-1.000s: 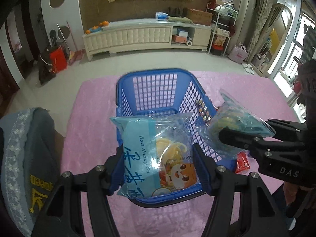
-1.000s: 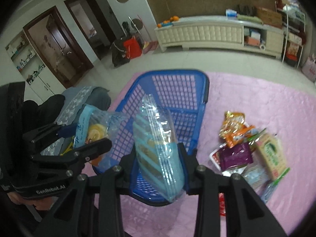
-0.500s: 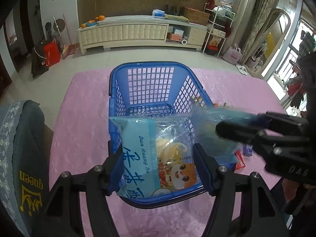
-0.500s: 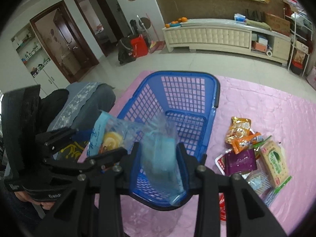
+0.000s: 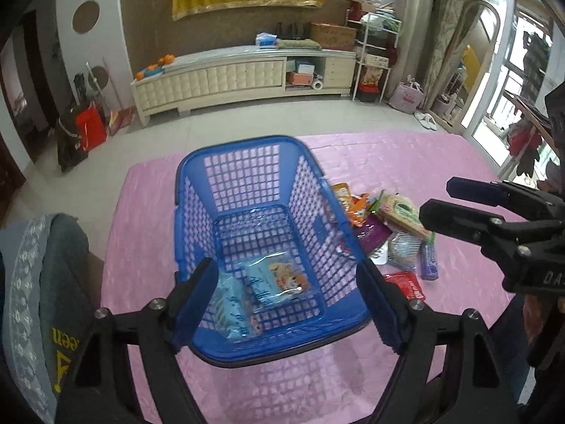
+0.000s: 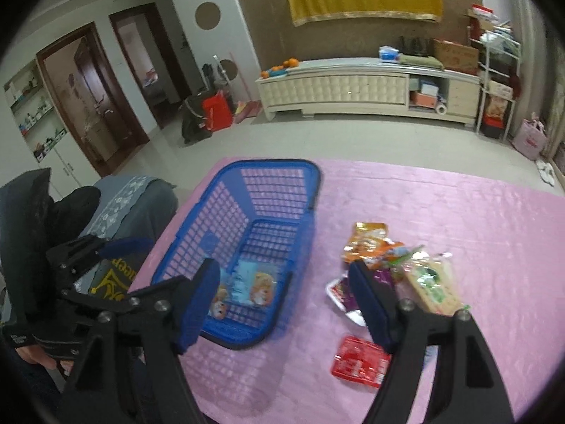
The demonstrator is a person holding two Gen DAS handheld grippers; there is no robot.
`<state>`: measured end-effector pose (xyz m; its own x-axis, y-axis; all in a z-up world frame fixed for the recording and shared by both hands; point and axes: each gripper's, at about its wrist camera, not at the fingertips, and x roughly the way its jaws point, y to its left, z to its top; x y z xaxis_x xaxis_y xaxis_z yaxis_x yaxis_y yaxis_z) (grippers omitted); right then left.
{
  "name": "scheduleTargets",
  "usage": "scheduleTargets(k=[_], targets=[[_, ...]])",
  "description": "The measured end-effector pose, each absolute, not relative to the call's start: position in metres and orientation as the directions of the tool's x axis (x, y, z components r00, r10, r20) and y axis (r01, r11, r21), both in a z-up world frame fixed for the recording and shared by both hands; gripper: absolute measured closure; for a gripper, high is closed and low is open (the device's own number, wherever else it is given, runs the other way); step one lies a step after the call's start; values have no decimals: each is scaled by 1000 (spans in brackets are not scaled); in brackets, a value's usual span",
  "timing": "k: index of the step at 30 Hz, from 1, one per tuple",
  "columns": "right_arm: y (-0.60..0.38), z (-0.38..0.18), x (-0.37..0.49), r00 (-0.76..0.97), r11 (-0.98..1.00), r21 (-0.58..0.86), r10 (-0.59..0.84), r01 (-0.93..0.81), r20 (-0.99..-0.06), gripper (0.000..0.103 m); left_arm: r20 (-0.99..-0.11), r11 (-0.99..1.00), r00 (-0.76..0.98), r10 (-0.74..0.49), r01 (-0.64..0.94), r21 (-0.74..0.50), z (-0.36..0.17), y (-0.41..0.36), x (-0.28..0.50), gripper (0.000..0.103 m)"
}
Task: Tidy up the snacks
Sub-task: 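Open both grippers to drop the two bags into the blue basket, then grasp the cracker pack with the right gripper while the left gripper approaches the striped bag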
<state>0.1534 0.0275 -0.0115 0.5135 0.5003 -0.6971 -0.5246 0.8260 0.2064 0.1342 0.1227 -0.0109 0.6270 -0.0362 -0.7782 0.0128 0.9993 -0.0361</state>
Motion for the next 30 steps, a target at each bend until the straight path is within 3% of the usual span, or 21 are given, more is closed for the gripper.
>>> scheduleTargets(k=[19,30], targets=[[-93,-22,156,567,911,151,363,-385,-739,24,-768,991,634,-87,131,-4,-12,19,155,24],[-134,-62,180,538,925,83,287,-370,-793,24,-810,982,577,-108,186,2,-50,-41,178,24]])
